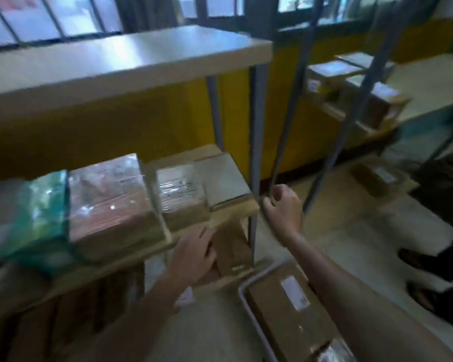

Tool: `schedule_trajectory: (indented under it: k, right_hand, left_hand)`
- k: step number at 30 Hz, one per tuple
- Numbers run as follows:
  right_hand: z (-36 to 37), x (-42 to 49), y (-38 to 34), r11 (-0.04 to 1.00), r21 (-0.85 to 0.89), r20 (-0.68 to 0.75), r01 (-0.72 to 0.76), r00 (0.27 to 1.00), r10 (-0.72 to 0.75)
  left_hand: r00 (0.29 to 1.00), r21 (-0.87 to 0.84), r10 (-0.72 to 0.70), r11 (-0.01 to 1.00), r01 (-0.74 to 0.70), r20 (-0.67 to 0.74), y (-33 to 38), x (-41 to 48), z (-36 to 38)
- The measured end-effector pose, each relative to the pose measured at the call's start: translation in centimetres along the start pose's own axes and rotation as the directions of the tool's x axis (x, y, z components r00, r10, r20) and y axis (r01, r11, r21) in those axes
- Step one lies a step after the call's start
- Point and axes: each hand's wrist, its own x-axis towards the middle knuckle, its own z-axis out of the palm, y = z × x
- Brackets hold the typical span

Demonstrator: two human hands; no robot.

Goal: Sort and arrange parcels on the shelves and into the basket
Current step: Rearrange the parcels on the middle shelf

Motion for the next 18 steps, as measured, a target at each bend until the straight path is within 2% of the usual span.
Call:
schedule_trajectory:
  k: [2, 5, 6, 9, 13, 18]
  right_hand:
    - [0.5, -0.8, -3.6, 0.990, -0.013, 0.130, 0.143, 0.982, -0.140]
    - [1.1, -0.8, -7.3, 0.966, -0.045, 0.209, 0.255, 0.948, -0.241]
    - [1.8, -1.3, -9.4, 0.947, -0.026, 0.265, 0.320, 0.916, -0.302]
    - [4.7, -4.5, -16.3, 0.866, 0.059, 0.416, 0.497, 0.776, -0.474]
    - [10.1, -11.3, -24.7, 0.746, 0.195, 0.528, 0.637, 0.573, -0.627]
    - [17.3, -20.9, -32.6, 0.638, 0.342, 0.586, 0.690, 0.374, -0.719]
  left_hand:
    - [0.991, 0.007, -0.098, 0.995, 0.099, -0.087, -1.1, -2.4, -3.2]
    - [0.968, -0.015, -0.177, 0.984, 0.178, -0.178, -2.3, -5.0, -7.2]
    - [0.942, -0.026, -0.239, 0.971, 0.240, -0.235, -3.3, -6.7, -9.0]
    - [0.819, -0.055, -0.463, 0.879, 0.474, -0.338, -6.5, -12.7, -14.1]
    - [0.673, -0.056, -0.574, 0.778, 0.625, -0.467, -11.2, -22.2, -19.8]
    - [0.407, -0.255, -0.786, 0.559, 0.789, -0.465, -17.1, -33.7, -23.2]
